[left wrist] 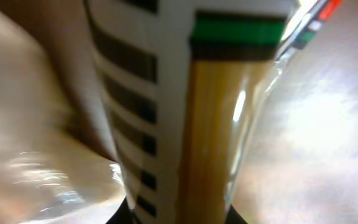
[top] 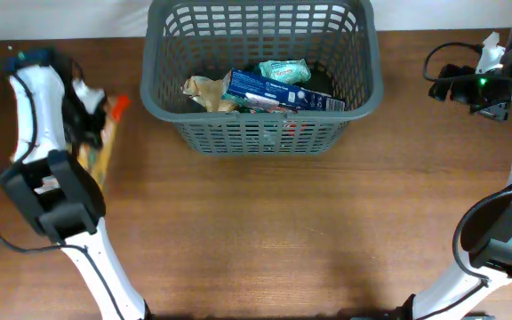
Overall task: Pack container
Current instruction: 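Grasp the red-and-yellow pasta box with left gripper, then place the pasta box into the basket and open left gripper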
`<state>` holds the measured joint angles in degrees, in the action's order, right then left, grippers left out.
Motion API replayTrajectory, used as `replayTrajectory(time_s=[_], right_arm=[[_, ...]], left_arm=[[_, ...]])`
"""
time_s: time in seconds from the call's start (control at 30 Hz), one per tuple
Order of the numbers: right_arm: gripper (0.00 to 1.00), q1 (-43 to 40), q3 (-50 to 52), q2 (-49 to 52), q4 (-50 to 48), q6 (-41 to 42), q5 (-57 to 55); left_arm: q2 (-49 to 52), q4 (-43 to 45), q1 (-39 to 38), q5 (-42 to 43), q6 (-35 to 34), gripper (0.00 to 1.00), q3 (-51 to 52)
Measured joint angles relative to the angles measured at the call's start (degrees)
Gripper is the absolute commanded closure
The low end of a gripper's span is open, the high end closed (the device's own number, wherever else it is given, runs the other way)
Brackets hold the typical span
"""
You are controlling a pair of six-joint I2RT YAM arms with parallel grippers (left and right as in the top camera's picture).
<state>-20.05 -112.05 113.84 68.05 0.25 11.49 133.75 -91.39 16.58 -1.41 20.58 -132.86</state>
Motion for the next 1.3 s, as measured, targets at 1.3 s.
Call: replayTrajectory(time_s=[1.3], right_arm=[[0.01,0.00,0.00,0.00,0.00,-0.02,0.00]], left_arm=[[6.05,19.76,-37.70,-1.05,42.51,0.98,-21.09]])
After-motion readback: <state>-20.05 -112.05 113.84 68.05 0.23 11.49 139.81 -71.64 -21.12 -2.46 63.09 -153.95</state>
